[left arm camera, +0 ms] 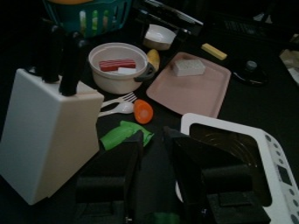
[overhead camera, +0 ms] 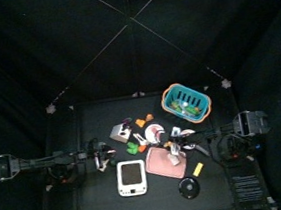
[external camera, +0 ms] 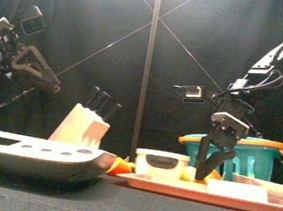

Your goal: Grab corn bottom

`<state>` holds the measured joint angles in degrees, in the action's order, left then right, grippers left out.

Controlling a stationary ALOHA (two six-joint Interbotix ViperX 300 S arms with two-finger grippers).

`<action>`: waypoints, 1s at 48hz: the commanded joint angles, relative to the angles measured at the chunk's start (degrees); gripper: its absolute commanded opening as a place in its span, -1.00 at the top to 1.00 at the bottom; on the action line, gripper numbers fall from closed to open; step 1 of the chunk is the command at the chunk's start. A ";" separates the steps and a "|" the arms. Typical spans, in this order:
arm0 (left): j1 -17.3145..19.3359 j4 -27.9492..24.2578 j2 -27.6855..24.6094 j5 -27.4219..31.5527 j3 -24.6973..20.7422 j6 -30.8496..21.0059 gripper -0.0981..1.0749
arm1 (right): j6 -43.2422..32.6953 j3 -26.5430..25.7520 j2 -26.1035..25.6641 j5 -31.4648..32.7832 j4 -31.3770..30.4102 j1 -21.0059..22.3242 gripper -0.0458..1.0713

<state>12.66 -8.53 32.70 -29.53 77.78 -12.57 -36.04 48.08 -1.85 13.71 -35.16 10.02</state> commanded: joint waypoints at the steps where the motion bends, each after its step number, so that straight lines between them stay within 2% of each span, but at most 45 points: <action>1: 0.09 0.09 -0.09 -0.18 -0.79 0.09 -0.34 | 0.18 -1.49 -0.18 -0.35 -0.09 -0.18 -0.80; 11: 0.18 0.09 -0.09 -0.18 -0.70 0.09 -0.34 | 0.26 -1.76 0.79 -0.26 -0.79 -0.09 -0.74; 28: 0.18 0.79 -0.09 0.09 -0.70 0.09 -0.34 | -0.35 -1.67 0.18 1.05 -0.44 -0.18 -0.41; 48: 0.18 0.79 -0.09 0.09 -0.70 0.09 -0.34 | -0.62 -2.90 -4.83 5.54 0.26 -4.48 -0.39</action>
<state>12.74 -7.73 32.70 -29.27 77.78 -12.48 -36.39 46.32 -4.66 19.16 -35.07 6.06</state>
